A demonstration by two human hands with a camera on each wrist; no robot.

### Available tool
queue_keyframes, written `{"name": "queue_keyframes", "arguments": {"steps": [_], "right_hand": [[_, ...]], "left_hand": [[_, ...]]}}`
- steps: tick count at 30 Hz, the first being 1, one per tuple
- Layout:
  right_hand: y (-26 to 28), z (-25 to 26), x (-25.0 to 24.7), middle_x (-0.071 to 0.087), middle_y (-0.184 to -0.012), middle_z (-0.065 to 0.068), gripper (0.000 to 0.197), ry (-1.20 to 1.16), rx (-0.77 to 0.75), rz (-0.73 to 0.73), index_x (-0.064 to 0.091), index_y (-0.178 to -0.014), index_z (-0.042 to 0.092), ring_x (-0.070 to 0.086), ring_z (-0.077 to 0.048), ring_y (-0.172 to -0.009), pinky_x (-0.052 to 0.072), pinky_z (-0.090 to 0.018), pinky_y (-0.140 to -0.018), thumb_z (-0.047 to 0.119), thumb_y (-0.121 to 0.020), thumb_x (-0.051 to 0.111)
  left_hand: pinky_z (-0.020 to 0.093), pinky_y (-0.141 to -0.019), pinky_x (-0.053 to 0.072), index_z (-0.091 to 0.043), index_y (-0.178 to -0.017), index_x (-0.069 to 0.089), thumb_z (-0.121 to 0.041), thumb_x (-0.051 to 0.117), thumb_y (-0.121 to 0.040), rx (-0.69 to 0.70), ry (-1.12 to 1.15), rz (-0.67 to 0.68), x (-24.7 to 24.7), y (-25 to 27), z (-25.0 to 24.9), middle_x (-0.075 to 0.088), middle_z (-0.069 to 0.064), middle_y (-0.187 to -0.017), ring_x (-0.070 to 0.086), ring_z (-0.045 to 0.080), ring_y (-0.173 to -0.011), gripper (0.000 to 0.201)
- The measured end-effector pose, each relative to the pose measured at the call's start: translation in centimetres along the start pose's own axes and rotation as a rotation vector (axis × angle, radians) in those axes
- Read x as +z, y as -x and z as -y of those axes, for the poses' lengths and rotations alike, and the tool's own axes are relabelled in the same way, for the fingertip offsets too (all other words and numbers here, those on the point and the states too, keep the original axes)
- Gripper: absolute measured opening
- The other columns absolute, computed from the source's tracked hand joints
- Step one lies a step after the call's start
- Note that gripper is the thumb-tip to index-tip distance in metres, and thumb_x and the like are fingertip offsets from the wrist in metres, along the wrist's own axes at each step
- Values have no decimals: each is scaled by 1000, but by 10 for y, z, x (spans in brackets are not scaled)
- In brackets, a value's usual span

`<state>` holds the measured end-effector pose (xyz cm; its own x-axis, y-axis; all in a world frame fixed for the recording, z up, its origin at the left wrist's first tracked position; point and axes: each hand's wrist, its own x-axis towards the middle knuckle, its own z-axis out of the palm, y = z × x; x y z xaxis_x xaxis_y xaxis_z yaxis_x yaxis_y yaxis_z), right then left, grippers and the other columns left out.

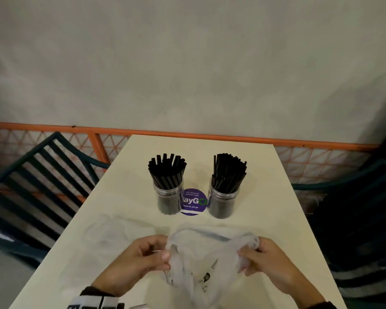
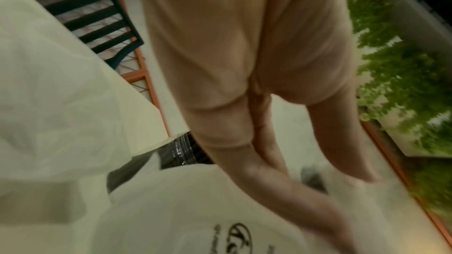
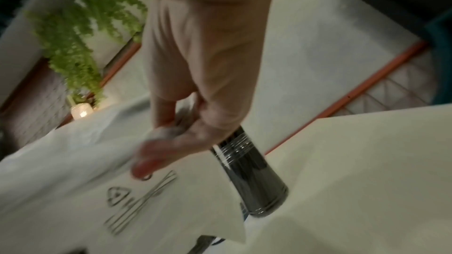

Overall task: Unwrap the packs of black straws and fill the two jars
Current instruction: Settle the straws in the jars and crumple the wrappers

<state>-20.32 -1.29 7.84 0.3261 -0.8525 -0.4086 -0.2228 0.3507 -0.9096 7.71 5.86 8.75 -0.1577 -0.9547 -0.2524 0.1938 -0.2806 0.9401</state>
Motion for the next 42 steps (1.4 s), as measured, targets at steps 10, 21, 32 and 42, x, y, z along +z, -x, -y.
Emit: {"name": "queue_keyframes", "arguments": {"steps": [10, 21, 32, 42], "right_hand": [[15, 37, 55, 56, -72, 2, 30, 246, -491, -102, 55, -85, 30, 51, -3, -62, 42, -12, -59, 4, -69, 57], [-26, 43, 142, 48, -82, 18, 18, 410, -708, -52, 50, -66, 29, 52, -7, -76, 45, -13, -66, 14, -66, 59], [-62, -8, 219, 18, -147, 6, 60, 1080, -560, 56, 25, -138, 36, 5, -18, -137, 1, -28, -114, 65, -86, 31], [-109, -62, 266, 67, -111, 10, 56, 1318, -299, 200, 51, -116, 38, 65, -25, -106, 46, -48, -96, 68, -71, 39]], "left_hand": [[17, -55, 33, -10, -63, 42, 14, 55, -73, 542, -818, -773, -42, 22, -37, 42, 6, -65, 40, 15, -64, 29], [2, -78, 31, -27, -77, 43, -6, 45, -69, 750, -966, -693, -129, 81, -54, 41, -23, -101, 42, -7, -94, 22], [-9, -72, 30, -54, -100, 48, -33, 58, -74, 195, -1085, -215, -214, 74, 75, 30, -39, -120, 41, -28, -90, 35], [18, -111, 8, -27, -131, 42, -60, 30, -87, 384, -1306, -443, -157, 38, 62, 36, 3, -140, 28, 22, -135, 57]]}}
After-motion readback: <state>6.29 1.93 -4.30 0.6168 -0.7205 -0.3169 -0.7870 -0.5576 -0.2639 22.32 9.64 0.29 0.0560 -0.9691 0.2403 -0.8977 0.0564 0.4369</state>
